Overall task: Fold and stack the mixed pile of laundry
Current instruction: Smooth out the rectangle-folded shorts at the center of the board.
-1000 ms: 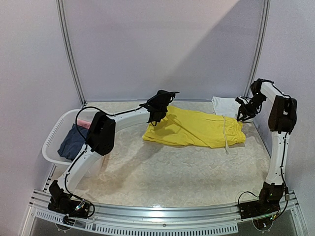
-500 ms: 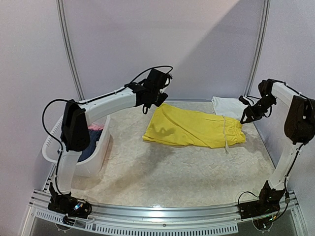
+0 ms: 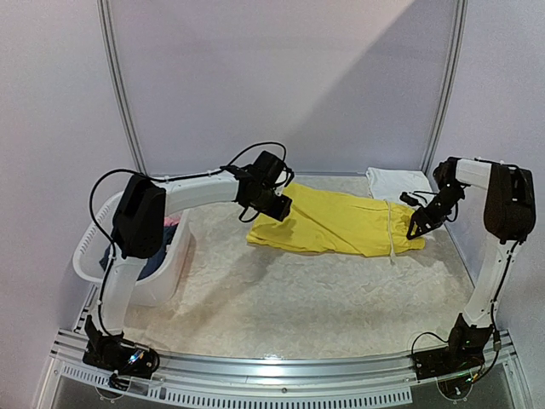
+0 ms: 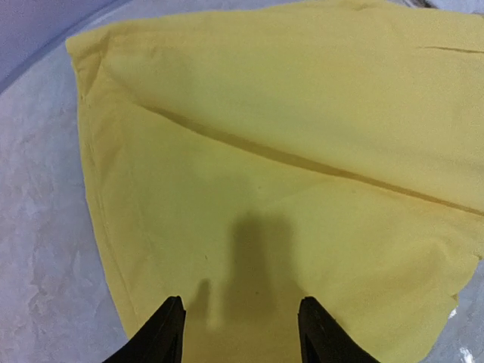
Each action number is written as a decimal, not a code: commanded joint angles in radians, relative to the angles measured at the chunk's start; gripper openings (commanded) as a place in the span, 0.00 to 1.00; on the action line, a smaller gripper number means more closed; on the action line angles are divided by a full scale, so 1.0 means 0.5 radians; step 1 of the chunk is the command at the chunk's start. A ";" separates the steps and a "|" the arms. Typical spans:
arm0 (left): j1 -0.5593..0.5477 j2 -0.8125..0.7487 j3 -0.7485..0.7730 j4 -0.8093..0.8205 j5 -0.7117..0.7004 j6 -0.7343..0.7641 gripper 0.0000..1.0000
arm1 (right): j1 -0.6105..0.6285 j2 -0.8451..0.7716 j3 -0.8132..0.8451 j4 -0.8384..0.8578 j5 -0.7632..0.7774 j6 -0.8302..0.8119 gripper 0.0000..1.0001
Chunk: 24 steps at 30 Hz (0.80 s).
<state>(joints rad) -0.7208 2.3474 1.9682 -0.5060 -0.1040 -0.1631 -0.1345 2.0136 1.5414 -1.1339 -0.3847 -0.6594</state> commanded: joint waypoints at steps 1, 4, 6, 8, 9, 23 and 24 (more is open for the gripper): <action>0.083 0.078 -0.025 0.032 0.193 -0.206 0.52 | 0.008 0.128 0.008 0.036 0.076 0.017 0.60; 0.087 0.044 -0.068 -0.003 0.182 -0.184 0.52 | 0.038 0.144 -0.077 -0.004 0.062 0.004 0.57; 0.086 -0.033 -0.129 -0.013 0.151 -0.161 0.52 | 0.095 0.114 -0.186 -0.033 0.090 -0.014 0.54; 0.085 -0.137 -0.223 -0.002 0.101 -0.127 0.52 | 0.174 0.072 -0.309 -0.064 0.123 -0.034 0.52; 0.085 -0.194 -0.278 0.004 0.071 -0.106 0.52 | 0.213 0.028 -0.366 -0.085 0.128 -0.045 0.51; -0.006 -0.617 -0.764 0.034 -0.024 -0.057 0.54 | 0.311 -0.289 -0.050 -0.712 -0.002 0.000 0.58; -0.018 -0.616 -0.771 0.048 -0.001 -0.049 0.54 | 0.291 -0.302 0.005 -0.735 -0.001 -0.008 0.58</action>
<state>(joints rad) -0.6941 2.0521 1.6207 -0.4911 -0.1230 -0.2024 0.0803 1.9324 1.4273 -1.3273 -0.3576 -0.6586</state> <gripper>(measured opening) 0.535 0.575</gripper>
